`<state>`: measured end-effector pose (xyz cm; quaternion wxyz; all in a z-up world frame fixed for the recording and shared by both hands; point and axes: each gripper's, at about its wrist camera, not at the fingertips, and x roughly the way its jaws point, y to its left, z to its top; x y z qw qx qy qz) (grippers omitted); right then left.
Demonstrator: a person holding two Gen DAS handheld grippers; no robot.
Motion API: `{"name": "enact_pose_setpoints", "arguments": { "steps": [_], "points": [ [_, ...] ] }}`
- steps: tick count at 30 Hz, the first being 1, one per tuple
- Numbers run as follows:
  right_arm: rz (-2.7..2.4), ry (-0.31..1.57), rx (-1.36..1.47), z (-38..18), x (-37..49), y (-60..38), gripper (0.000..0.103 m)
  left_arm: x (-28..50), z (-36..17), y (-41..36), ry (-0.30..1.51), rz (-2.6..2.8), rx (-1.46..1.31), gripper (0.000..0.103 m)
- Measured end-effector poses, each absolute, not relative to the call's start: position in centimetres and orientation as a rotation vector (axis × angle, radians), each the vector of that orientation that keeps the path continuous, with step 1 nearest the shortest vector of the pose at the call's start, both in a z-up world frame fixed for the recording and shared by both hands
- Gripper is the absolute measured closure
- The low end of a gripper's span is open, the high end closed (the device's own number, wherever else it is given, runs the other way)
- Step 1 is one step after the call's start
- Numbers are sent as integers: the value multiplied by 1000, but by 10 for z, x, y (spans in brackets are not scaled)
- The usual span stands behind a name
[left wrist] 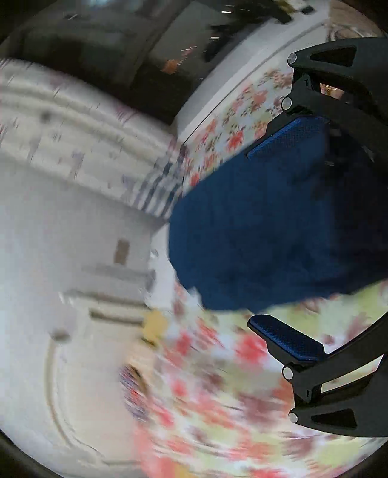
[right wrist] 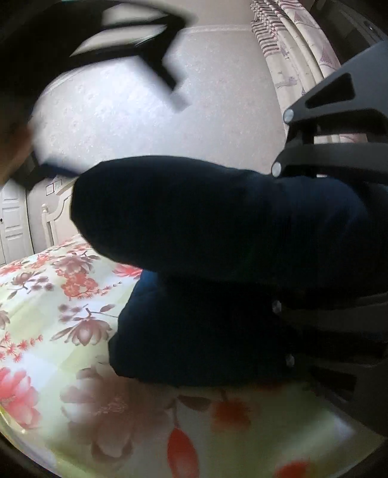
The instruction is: Fold large clothes
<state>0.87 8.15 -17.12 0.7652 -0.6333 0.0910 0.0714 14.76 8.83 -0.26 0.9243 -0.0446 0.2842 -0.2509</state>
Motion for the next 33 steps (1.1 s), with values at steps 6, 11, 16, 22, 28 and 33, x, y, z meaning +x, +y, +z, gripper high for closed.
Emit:
{"name": "enact_pose_setpoints", "arguments": {
  "steps": [6, 11, 16, 22, 28, 33],
  "points": [
    [509, 327, -767, -80, -37, 17, 27, 169, 17, 35, 590, -516, 58, 5],
    [520, 374, -334, -34, -7, -35, 36, 182, 24, -1, 595, -491, 156, 5],
    [497, 458, -294, -40, 48, 4, 41, 210, 25, -34, 597, -403, 312, 5],
    [475, 507, -512, -106, 56, 72, 43, 266, -45, -25, 696, -161, 527, 4],
    [441, 494, -631, -119, 50, 90, 43, 275, -95, 40, 743, -271, 147, 4],
    [404, 448, -706, -124, 41, 102, 44, 289, -120, 71, 816, -364, -61, 4]
  ]
}}
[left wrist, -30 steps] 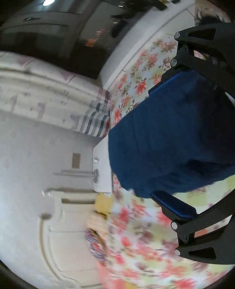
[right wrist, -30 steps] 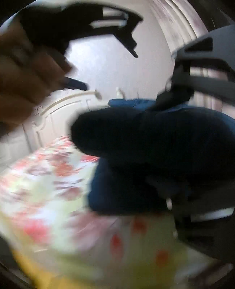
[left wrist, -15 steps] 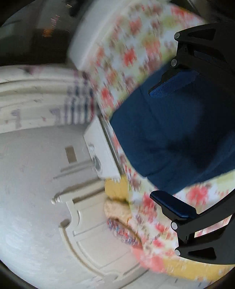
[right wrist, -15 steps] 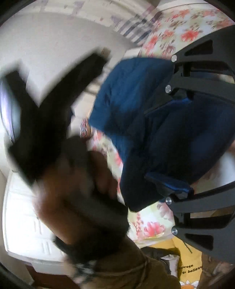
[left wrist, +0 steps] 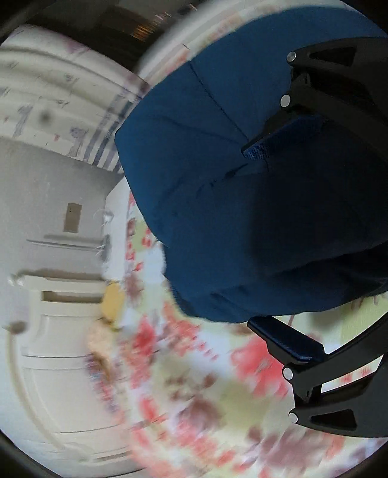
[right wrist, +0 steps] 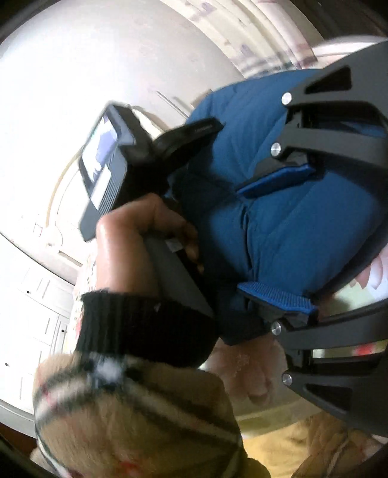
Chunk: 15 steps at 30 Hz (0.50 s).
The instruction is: Fold large clothes
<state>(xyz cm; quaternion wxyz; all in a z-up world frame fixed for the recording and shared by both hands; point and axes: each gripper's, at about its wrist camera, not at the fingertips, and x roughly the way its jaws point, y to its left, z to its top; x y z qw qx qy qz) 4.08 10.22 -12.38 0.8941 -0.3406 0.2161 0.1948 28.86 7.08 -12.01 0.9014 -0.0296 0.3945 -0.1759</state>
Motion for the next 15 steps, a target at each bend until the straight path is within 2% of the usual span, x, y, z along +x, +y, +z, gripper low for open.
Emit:
{"name": "enact_pose_setpoints", "arguments": {
  "steps": [2, 4, 9, 12, 15],
  "points": [
    [440, 467, -663, -115, 35, 98, 44, 289, -126, 77, 822, -393, -95, 4],
    [469, 467, -593, -93, 21, 78, 49, 287, -127, 75, 812, -386, -89, 4],
    [348, 338, -348, -38, -15, -3, 53, 283, -127, 73, 798, -380, -83, 4],
    [304, 349, -193, -22, -12, -66, 59, 285, -128, 73, 794, -382, -92, 4],
    [263, 414, -98, -35, -11, -106, 59, 283, -127, 74, 787, -381, -94, 4]
  ]
}}
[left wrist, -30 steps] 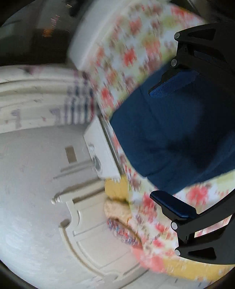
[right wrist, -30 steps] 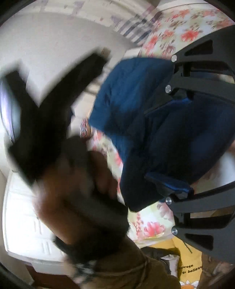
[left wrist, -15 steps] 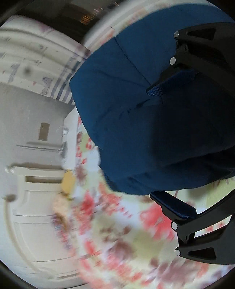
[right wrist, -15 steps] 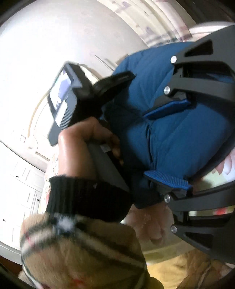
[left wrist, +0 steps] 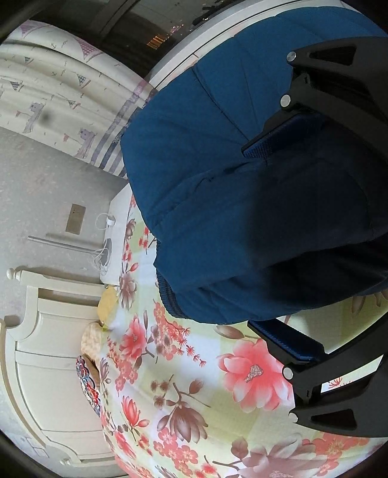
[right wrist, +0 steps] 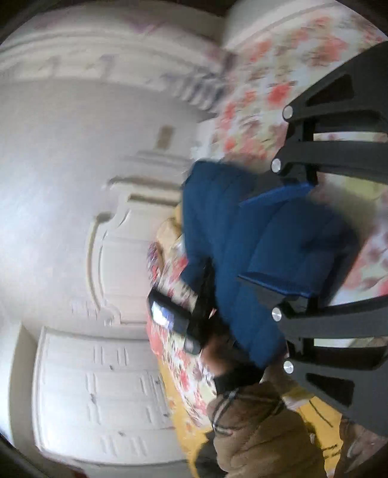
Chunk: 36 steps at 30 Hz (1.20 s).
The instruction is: Fold large clothes
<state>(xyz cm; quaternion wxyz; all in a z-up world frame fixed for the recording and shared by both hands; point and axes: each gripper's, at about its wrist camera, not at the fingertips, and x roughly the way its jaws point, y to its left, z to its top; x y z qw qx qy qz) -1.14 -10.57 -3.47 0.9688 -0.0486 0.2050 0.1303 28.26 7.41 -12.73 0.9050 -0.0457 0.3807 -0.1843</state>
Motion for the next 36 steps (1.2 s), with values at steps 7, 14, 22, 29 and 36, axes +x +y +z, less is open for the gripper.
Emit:
{"name": "enact_pose_setpoints", "arguments": {
  "steps": [7, 14, 22, 29, 36],
  "points": [
    [318, 603, -214, -96, 6, -85, 56, 280, -127, 74, 774, -385, -99, 4],
    [315, 513, -190, -82, -2, -87, 60, 281, -128, 74, 776, -380, -106, 4],
    [303, 611, -223, -118, -12, -91, 26, 281, -128, 75, 776, -384, -116, 4],
    [273, 652, -119, -134, 7, -98, 43, 281, -129, 76, 773, -388, -123, 4],
    [68, 334, -592, -104, -39, -26, 78, 283, -133, 89, 778, -362, -177, 4]
  ]
}}
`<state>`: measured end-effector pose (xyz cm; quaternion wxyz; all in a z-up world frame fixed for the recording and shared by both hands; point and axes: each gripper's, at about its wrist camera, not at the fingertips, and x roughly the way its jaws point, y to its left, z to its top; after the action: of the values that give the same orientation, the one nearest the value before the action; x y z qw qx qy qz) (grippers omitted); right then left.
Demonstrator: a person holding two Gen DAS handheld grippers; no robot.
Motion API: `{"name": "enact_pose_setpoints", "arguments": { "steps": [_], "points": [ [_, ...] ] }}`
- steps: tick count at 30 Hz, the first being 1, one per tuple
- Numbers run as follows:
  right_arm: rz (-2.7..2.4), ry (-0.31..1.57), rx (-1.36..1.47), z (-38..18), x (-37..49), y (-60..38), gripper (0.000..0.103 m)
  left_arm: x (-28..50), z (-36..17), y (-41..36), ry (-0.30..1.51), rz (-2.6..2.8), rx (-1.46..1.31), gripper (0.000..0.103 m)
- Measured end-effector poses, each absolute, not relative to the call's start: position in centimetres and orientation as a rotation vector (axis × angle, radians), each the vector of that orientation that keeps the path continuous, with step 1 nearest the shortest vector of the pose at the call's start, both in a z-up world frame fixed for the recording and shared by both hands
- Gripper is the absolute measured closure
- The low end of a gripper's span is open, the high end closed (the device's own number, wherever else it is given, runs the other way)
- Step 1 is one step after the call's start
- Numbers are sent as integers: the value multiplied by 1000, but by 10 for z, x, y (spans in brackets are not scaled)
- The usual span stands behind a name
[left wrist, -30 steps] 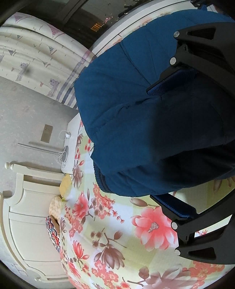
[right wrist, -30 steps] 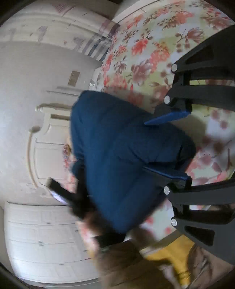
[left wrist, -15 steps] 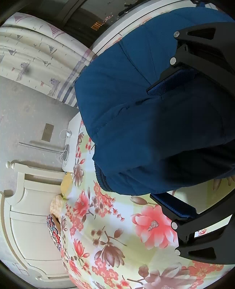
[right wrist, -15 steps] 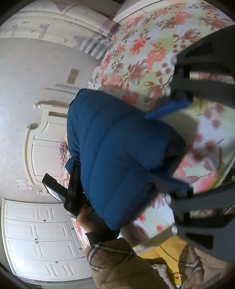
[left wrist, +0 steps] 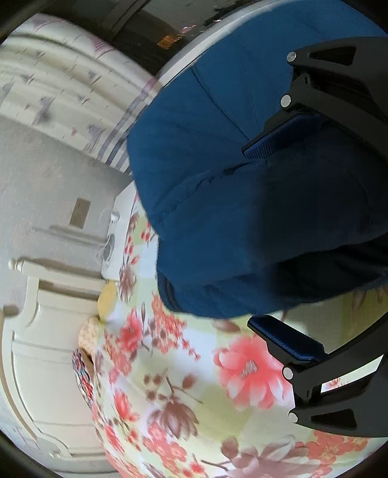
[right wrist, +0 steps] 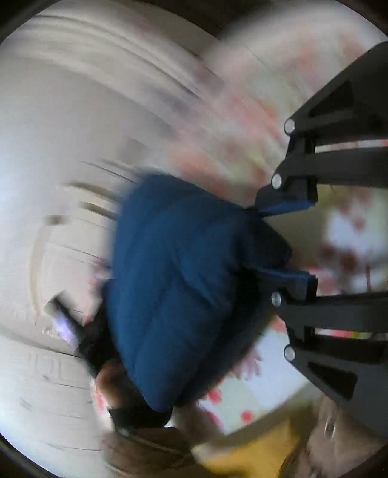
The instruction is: Fold large clothes
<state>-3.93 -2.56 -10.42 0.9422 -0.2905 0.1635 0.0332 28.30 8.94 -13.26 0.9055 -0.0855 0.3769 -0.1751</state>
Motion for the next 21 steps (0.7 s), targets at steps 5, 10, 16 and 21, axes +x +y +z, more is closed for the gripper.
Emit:
{"name": "enact_pose_setpoints", "arguments": {
  "steps": [5, 10, 16, 21],
  "points": [
    [24, 428, -608, -133, -21, -41, 81, 284, -137, 99, 791, -352, -230, 4],
    [136, 585, -402, -126, -17, -77, 82, 278, -130, 84, 762, -337, -157, 4],
    [317, 368, -388, -61, -36, -28, 44, 279, -132, 87, 761, -332, -146, 4],
    [440, 407, -565, -96, 7, 65, 47, 282, -127, 86, 782, -332, -118, 4]
  ]
}}
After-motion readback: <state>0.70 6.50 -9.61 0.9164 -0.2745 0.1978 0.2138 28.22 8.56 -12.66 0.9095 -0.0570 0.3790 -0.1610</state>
